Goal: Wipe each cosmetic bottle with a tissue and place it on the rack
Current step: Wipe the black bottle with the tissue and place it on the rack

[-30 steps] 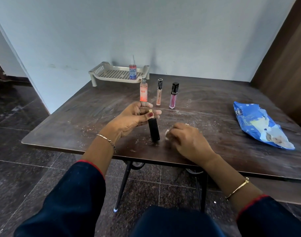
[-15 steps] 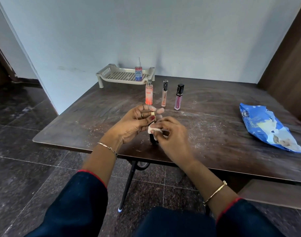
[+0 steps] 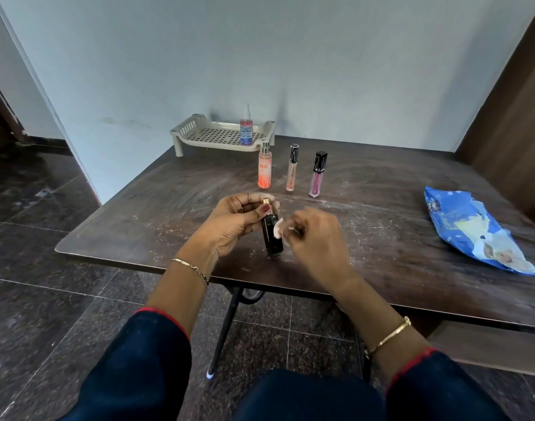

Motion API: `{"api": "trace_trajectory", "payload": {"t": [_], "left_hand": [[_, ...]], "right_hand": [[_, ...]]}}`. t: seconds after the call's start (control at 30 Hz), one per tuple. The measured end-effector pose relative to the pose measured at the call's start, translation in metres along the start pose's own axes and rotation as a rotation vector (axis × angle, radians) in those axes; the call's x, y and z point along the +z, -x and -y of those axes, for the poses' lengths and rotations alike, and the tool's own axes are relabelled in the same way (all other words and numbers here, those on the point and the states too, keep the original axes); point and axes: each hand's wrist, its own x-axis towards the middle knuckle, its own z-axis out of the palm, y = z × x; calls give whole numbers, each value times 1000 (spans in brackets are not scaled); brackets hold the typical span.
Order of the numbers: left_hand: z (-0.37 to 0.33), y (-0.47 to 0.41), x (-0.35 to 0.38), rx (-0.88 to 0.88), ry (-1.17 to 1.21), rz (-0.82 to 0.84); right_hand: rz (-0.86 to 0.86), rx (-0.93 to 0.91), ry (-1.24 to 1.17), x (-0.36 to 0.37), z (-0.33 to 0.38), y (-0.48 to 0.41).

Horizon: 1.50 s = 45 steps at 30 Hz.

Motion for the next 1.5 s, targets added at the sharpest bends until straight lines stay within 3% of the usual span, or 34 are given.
{"api": "trace_trajectory", "payload": {"t": [0.17,0.27,0.4,0.67,0.83,1.0,1.2,1.5], "left_hand": [[0,0,2,12,-16,-13],[1,1,1,14,-7,-23],[1,1,1,12,4,-27],[-2,1,2,19,-48,-3],[-1,0,3,20,-25,-2],[-1,-1,4,14,-18,11],[-1,-1,2,17,-37,11],[-1,3,3,14,-38,-9]], "right_hand": [[-62,-78,66,5,8,-11],[13,-156,114,5,2,4],[158,-122,141,3,-5,15],[-56,-88,81,9,12,-11],[31,-132,136,8,4,7],[184,-100,146,1,4,17],[11,59,-134,-1,12,-22],[189,199,-180,-3,3,1]]}}
